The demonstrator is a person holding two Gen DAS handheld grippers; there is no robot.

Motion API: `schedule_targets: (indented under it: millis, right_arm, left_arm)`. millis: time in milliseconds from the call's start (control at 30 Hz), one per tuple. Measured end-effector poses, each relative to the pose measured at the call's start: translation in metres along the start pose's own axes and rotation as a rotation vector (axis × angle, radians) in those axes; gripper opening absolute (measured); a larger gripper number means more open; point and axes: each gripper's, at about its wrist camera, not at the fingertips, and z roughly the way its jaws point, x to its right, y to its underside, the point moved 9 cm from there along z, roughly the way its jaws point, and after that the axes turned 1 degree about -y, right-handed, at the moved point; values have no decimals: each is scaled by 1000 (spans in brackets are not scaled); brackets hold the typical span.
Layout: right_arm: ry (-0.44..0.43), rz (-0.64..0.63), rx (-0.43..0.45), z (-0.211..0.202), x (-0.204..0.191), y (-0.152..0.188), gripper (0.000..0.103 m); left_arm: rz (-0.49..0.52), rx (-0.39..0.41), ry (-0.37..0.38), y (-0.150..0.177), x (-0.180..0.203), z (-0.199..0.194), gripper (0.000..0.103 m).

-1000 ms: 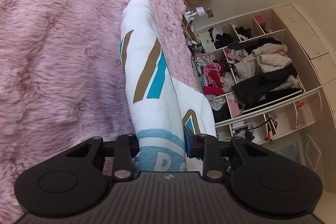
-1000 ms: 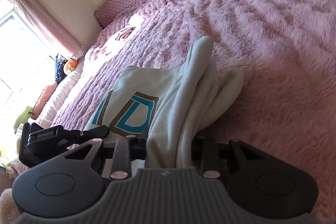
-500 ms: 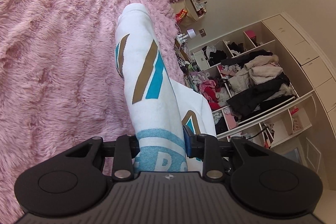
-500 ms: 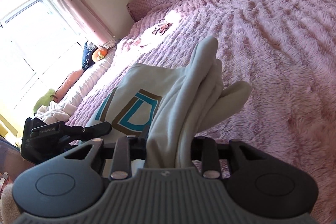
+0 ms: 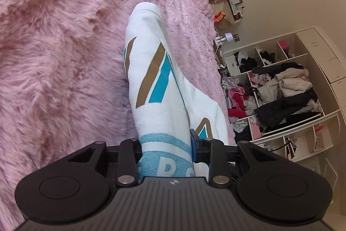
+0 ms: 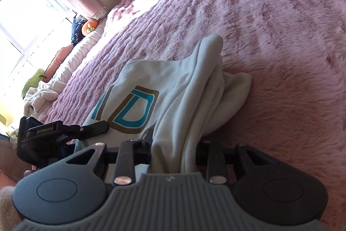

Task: Fold small clothes

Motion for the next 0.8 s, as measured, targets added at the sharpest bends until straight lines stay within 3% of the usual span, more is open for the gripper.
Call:
schedule_targets:
  millis: [167,333,400,467,567,800]
  right_arm:
    - [-6,32,6,-1,21,7,40]
    - [32,-22,23,-22,15,-1,41]
    - [69,-91,69,-37,6,-13,41]
    - [108,-177,157,-52,-7,-26,41]
    - [115,-284,254,-58,-30,-49,41]
    - [129,-347,219,-9,-29,-71,40]
  left_arm:
    - [50,-8,-24,4,-8,-7,40]
    - [238,-23,-182,0,14,-35,51]
    - [312,-2,-242,-3,23,-50,51]
    - [405,70,-309,-9,38,-68,50]
    - [436,137,-267,-21,61,-74,52]
    - [385,150,-195,-47,67,-19,53]
